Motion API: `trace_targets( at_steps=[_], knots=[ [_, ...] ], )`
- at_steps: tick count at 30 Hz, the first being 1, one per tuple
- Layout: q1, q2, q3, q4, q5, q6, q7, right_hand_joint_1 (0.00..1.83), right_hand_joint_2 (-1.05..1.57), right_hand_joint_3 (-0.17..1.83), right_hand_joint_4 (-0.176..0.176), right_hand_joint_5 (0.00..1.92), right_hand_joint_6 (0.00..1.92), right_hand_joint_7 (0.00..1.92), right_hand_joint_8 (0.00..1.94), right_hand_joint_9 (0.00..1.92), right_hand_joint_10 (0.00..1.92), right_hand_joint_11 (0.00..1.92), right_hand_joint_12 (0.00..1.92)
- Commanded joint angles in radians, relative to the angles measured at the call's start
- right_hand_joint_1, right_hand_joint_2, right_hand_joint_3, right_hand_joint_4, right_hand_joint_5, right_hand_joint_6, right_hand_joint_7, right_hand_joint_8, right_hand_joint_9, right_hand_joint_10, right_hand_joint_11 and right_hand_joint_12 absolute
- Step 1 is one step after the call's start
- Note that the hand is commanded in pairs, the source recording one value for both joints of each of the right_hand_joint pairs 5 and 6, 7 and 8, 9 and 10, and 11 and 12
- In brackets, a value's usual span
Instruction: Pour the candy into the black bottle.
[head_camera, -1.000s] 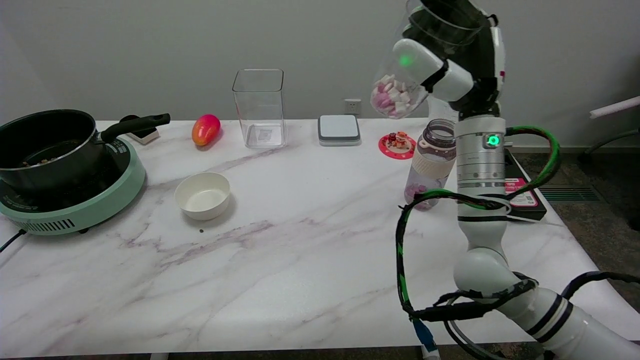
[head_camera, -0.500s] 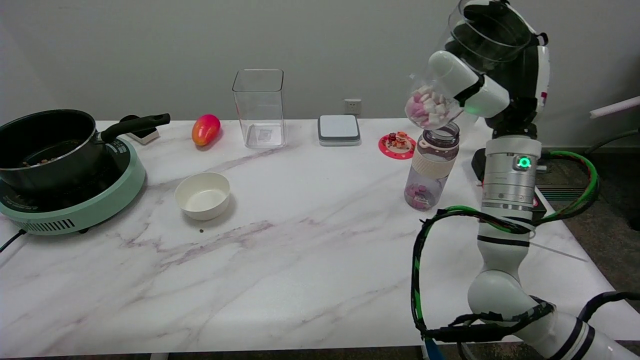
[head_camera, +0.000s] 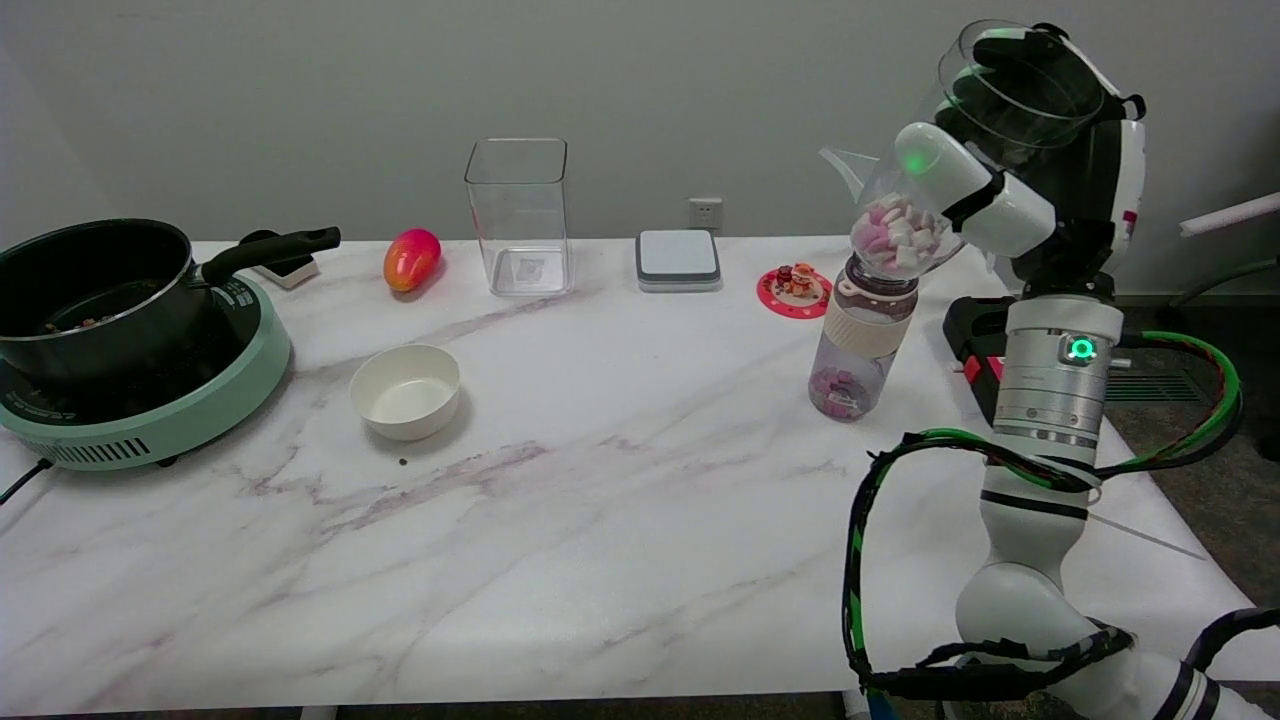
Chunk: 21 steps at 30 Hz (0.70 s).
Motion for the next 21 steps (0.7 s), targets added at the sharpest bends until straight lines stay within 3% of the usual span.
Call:
trace_targets(
  at_steps=[1, 9, 21],
  knots=[
    [-0.107, 0.007, 0.101, -0.008, 0.014, 0.035, -0.027, 1.17, 1.44, 0.46, 0.0, 1.33, 1.33, 1.61, 1.61, 1.6, 1.6, 1.38, 1.38],
    [-0.196, 0.024, 0.226, -0.022, 0.042, 0.029, -0.027, 1.19, 1.4, 0.48, 0.0, 1.31, 1.31, 1.6, 1.6, 1.6, 1.6, 1.38, 1.38],
    [-0.272, 0.19, 0.423, -0.177, 0.09, -0.072, -0.019, 1.29, 1.15, 0.64, 0.0, 1.19, 1.19, 1.52, 1.52, 1.53, 1.53, 1.3, 1.3]
  ],
)
